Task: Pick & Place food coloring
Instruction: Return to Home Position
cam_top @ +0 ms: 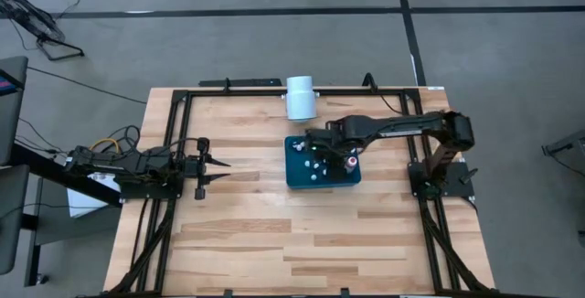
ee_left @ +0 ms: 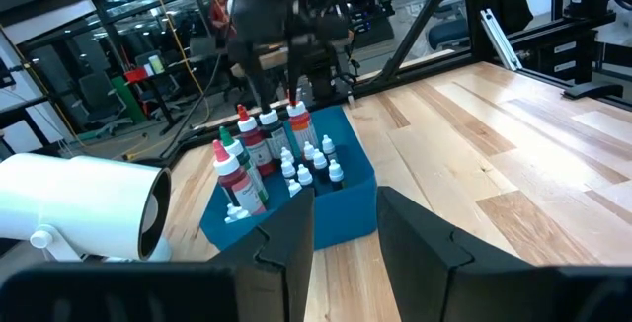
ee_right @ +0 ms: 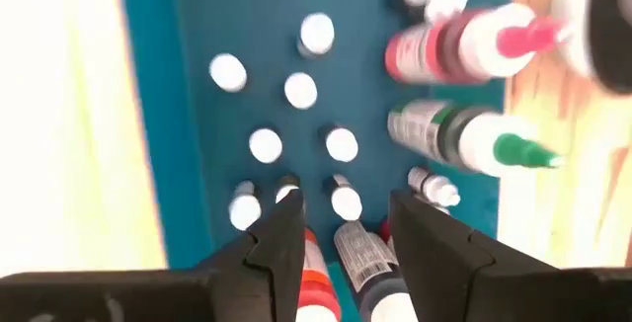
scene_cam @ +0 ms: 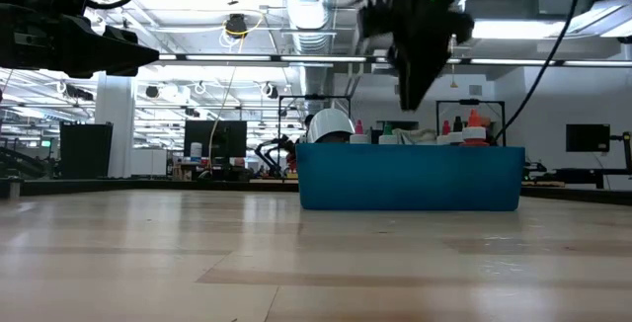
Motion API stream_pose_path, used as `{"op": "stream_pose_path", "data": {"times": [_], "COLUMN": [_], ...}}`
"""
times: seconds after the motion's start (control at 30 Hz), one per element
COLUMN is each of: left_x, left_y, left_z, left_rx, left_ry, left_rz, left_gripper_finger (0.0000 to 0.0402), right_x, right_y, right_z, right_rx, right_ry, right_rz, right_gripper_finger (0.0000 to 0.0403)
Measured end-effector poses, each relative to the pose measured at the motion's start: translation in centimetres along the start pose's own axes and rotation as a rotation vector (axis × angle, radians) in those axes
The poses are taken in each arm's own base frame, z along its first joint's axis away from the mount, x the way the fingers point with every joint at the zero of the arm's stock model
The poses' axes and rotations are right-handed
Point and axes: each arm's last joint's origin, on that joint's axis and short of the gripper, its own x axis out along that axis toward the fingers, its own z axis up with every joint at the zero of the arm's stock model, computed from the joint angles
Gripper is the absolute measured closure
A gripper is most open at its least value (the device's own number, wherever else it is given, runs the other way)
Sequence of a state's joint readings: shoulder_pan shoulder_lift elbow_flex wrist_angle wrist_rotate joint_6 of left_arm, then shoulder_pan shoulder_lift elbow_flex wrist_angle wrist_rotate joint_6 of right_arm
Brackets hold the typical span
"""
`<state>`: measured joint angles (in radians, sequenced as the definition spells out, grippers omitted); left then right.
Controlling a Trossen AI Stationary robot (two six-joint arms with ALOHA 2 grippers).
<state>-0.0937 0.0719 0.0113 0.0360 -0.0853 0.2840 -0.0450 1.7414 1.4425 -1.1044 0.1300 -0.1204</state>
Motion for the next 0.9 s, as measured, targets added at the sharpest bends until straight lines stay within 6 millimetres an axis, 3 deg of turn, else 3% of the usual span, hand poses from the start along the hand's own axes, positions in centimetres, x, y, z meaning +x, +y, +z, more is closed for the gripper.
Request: {"op": "stream_pose_path", "data": {"times": [0.17, 0.5, 0.7, 0.9], "left_x": [0.0, 0.0, 0.0, 0.0], "left_y": [0.0, 0.0, 0.0, 0.0], "left_z": [0.0, 0.0, 0.0, 0.0], "left_rx": [0.000, 0.000, 0.000, 0.000], "left_ry": [0.000, 0.001, 0.000, 0.000], "left_rz": [0.000, 0.000, 0.000, 0.000], "left_gripper_finger": [0.0297, 0.0297, 0.0297, 0.0297], "right_x": [-2.7, -5.5, -4.4, -1.5], "right_y": [1.3, 5.0, 6.0, 7.1], "right_z": [-0.4, -2.6, -5.8, -9.1], "right_rx": [-0.033, -0.028, -0.002, 0.063], "right_ry": [-0.113, -0.160, -0.235, -0.482], "right_rz": [-0.007, 0.034, 0.053, 0.103], "right_gripper_finger": [0.0264, 0.0267, 0.0264, 0.0268]}}
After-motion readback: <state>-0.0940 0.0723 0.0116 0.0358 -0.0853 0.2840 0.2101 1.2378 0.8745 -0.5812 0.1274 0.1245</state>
